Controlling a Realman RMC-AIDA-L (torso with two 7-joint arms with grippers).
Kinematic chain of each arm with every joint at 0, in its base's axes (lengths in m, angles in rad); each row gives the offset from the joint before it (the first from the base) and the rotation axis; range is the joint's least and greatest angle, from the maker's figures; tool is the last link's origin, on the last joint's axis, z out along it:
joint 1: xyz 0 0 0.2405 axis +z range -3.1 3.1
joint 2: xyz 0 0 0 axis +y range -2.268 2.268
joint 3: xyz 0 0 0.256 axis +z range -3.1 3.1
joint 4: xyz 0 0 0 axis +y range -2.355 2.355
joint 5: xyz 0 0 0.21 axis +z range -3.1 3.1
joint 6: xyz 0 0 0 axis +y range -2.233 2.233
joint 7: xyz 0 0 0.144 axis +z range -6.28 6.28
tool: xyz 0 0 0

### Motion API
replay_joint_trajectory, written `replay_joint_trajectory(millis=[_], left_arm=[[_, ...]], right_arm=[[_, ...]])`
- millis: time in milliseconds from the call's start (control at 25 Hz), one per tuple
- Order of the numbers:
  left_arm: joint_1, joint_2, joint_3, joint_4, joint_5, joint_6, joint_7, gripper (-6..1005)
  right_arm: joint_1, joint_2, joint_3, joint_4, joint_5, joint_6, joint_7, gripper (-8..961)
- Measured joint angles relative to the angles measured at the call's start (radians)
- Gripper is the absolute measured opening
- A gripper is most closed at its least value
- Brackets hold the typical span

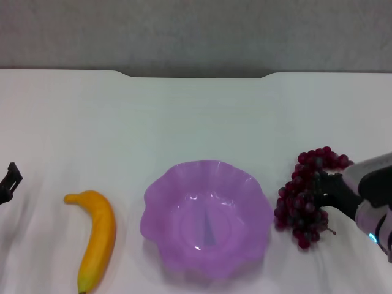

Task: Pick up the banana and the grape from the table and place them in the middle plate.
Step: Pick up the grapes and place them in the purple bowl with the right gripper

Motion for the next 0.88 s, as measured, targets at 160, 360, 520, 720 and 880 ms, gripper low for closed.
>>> replay_joint_trajectory(millis=[160,360,520,720,880], left_arm=[[0.001,0.000,-0.001,0.000,-0.001,0.000,0.000,890],[0.001,0.000,-0.001,-0.001,0.000,0.000,0.000,891],[0.004,0.000,0.000,0.000,-0.004,0.000,0.000,891],[0.004,0.000,0.001,-0.001,0.000,0.000,0.000,891],[-0.002,0.000,0.004,-0.001,0.002,-0.002,0.000,890]], right_arm=[[-0.015,-0.001,-0.083,0.006,-0.015,-0.125,-0.001,93],[-0.040,0.001,-0.206,0.003,-0.084,-0.348,0.000,86],[-0.052,-0.001,-0.275,0.004,-0.095,-0.477,0.002,84],[-0.077,-0.001,-0.323,0.010,-0.171,-0.611,0.003,81],[-0.079,-0.001,-0.336,0.014,-0.198,-0.674,0.006,79]])
